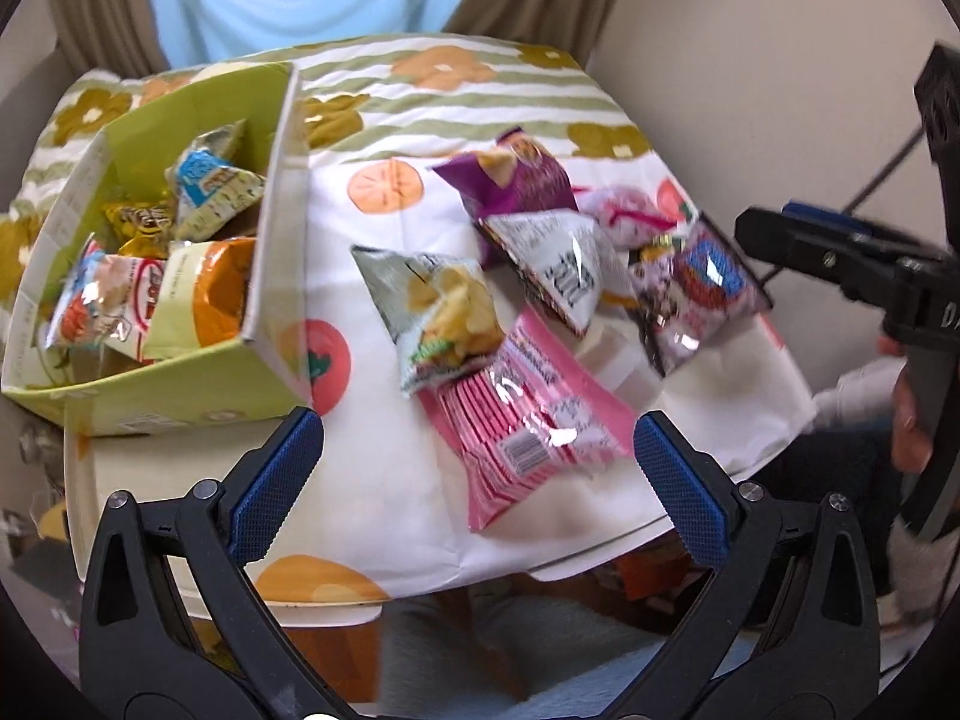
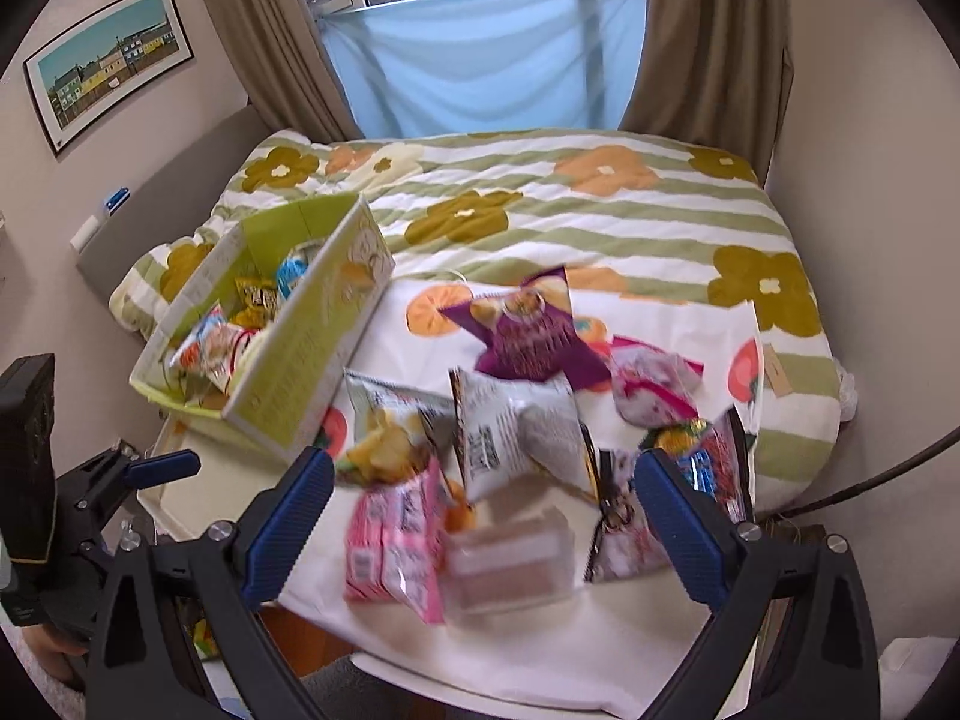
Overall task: Organize snacks
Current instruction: 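Move both tools back toward the remaining snack pile, then grasp the pink bag with left tool while right tool grasps the white translucent pack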
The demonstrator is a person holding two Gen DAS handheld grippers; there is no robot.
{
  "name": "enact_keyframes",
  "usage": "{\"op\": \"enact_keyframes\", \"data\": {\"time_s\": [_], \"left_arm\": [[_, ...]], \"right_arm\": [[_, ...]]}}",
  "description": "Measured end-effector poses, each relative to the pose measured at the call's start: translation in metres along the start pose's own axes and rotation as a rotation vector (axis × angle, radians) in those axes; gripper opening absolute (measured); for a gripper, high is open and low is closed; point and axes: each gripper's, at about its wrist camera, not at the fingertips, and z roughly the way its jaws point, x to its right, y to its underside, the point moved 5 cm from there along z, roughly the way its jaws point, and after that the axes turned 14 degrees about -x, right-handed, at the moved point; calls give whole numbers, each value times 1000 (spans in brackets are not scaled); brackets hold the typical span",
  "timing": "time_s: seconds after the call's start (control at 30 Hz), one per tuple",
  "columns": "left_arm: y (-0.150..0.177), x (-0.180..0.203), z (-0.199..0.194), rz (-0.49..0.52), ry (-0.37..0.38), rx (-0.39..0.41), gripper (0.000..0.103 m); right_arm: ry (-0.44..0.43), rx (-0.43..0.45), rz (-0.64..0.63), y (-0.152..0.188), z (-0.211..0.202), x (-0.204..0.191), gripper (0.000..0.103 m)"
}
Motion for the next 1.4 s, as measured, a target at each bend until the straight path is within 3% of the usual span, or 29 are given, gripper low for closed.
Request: {"op": "enact_keyframes", "data": {"time_s": [0.13, 0.43, 0.63, 0.8, 1.23, 1.4], "left_arm": [[8, 11, 26, 140, -70, -26, 103], [15, 43, 76, 553, -132, -49, 103], [9, 52, 94, 699, -137, -70, 103], [6, 59, 108, 750, -97, -105, 102], [-8, 58, 121, 807, -97, -126, 102], [-5, 58, 129, 835, -103, -139, 93]], "right_arm": [[14, -16, -26, 19, 14, 8, 100], [48, -84, -5, 70, 71, 36, 100], [25, -123, 33, 89, 96, 39, 100], [5, -119, 33, 95, 103, 35, 100], [10, -122, -29, 90, 112, 18, 100], [16, -121, -40, 92, 115, 15, 100]]}}
